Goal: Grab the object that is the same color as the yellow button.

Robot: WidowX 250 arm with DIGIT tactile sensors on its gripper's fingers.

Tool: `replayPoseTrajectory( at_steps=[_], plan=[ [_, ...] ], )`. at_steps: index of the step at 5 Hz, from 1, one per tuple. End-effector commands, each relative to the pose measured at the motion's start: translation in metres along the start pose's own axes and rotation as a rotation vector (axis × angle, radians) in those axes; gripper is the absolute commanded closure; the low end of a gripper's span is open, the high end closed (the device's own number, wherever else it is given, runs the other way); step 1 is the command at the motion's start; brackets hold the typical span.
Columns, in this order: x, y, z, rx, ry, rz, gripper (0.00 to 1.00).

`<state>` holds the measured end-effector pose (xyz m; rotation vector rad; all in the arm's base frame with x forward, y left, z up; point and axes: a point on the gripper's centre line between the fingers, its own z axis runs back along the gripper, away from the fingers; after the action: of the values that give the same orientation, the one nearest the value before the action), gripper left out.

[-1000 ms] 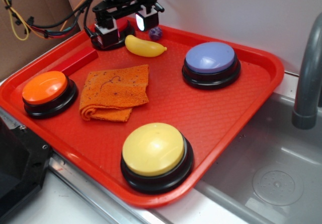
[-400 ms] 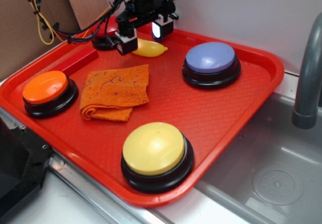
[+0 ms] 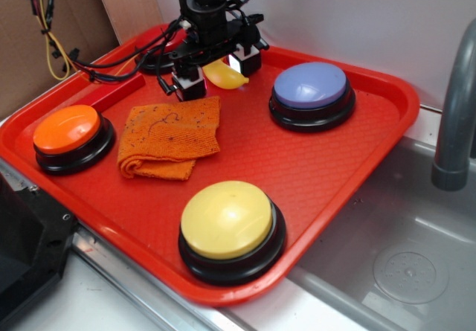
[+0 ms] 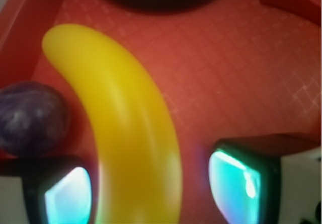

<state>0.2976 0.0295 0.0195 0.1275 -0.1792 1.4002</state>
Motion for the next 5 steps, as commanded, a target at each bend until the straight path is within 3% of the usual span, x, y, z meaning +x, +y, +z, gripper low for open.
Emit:
replayPoseTrajectory(
  at_steps=[1,2,3,4,5],
  plan=[
    [0.014,0.024,0.029,-0.038,0.002,-0.091,1.00],
    [0.014,0.028,0.054,-0.085,0.018,-0.203,1.00],
    [0.009,0.034,0.107,-0.103,0.018,-0.455,1.00],
    [0.004,0.047,0.150,-0.087,0.041,-0.712,1.00],
    [0.003,0.060,0.172,-0.151,0.030,-0.955,1.00]
  ],
)
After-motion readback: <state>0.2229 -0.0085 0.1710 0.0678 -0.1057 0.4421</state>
